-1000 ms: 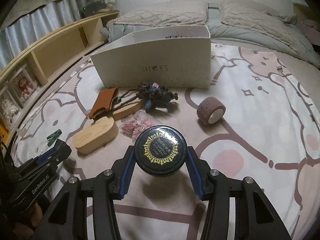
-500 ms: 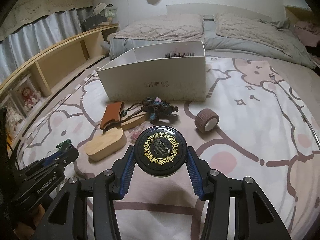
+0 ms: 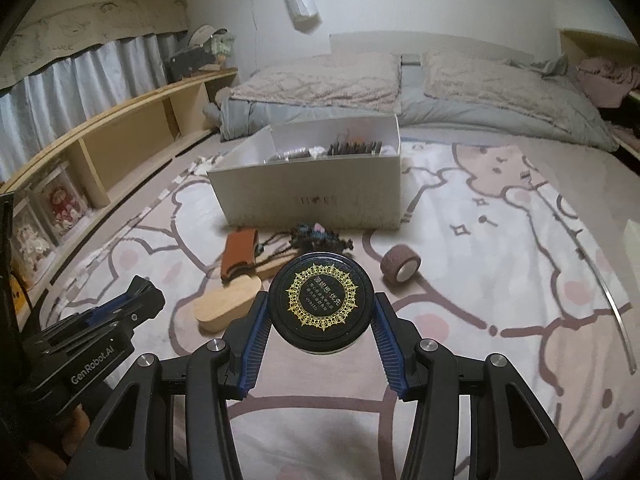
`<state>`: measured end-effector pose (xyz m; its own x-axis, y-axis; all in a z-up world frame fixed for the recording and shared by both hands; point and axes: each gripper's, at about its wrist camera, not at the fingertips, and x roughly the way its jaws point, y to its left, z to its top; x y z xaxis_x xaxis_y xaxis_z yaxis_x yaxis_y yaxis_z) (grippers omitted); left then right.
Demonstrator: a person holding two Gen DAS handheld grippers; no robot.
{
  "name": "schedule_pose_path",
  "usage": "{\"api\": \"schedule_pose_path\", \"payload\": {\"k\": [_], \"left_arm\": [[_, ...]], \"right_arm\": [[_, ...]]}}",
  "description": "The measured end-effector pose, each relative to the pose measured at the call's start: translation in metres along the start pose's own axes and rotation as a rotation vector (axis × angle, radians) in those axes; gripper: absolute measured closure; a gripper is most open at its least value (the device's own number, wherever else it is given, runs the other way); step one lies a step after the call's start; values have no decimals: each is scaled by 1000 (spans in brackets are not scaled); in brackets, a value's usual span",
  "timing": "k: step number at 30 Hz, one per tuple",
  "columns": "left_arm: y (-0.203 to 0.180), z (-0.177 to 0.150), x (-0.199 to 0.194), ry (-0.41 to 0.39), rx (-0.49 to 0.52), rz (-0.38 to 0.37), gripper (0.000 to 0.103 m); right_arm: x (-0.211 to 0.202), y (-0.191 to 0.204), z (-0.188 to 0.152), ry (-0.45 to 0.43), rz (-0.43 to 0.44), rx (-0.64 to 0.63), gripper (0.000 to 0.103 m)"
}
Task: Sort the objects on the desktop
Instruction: 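Lift the black block with the left gripper while the right gripper lifts the tin, then carry the block with the left gripper over the white SHOES box while the right gripper carries the tin there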
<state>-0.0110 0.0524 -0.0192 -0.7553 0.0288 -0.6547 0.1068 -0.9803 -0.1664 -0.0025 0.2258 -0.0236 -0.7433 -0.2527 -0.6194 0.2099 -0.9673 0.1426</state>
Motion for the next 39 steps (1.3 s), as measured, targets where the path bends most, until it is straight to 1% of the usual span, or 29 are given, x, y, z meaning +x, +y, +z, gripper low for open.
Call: {"api": "schedule_pose_path", "payload": {"k": [12,16,23,34,39], "left_arm": [[-10,24,-61,-103,29,-72,74],[-13,30,-81,-128,32,-94,74],[-24,36,-110,-170,63,-131,74],[-34,56,-125,-192,69,-183,74],[-40,71,-120,-210,83,-186,74]], "right_arm": [[-60,25,24,-104,-11,-39,52],[-76,29,31,-137,-12,-38,52],[-97,29,37,-170,-17,-18,52],[-113,23,54,-216,-26,7,52],[-110,21,66,-233,-17,9,52]]}}
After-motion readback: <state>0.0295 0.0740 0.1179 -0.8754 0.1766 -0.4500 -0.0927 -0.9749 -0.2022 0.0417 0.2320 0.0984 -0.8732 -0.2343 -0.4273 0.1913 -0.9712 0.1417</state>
